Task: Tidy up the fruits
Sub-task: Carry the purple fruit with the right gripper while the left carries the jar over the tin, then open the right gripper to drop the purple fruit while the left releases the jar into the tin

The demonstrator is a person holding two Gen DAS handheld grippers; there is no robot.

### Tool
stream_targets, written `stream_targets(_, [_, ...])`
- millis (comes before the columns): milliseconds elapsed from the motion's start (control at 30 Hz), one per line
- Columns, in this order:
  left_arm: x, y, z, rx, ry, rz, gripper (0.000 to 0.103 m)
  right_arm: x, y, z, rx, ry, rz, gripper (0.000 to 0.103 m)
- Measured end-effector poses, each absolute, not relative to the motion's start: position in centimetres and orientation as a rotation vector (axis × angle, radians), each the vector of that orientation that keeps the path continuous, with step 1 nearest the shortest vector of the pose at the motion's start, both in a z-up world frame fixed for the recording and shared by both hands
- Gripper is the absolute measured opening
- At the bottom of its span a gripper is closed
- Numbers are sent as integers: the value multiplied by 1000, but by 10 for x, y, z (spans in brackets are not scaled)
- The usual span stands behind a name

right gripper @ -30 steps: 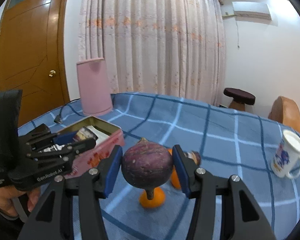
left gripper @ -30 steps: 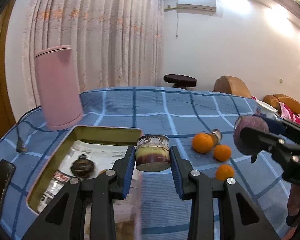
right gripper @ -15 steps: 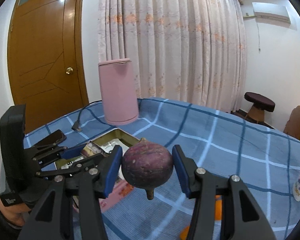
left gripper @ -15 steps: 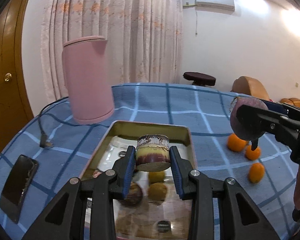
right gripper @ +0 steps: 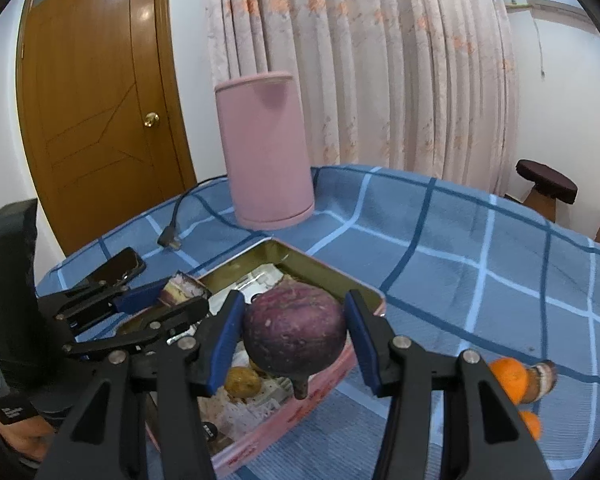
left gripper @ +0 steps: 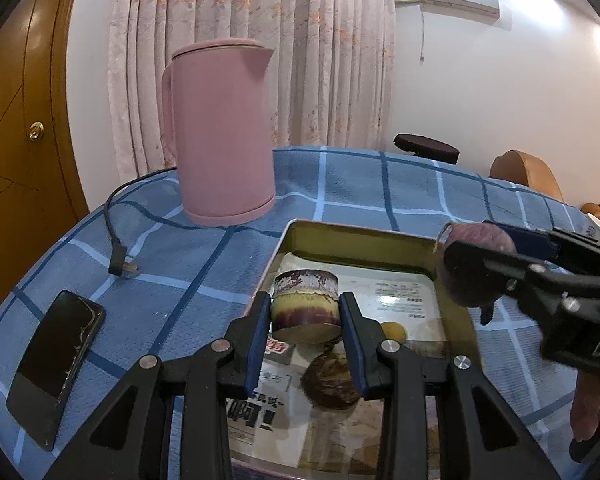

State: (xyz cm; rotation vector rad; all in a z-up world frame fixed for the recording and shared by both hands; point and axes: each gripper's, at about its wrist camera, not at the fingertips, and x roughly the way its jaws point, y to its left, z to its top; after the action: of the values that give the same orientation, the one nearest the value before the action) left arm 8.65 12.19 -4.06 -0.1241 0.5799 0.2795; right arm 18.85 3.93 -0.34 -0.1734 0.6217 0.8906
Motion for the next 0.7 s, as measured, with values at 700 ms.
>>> stream_targets(700, [87, 132, -45, -142, 613, 271, 37, 187, 67, -29, -219, 684, 902, 54])
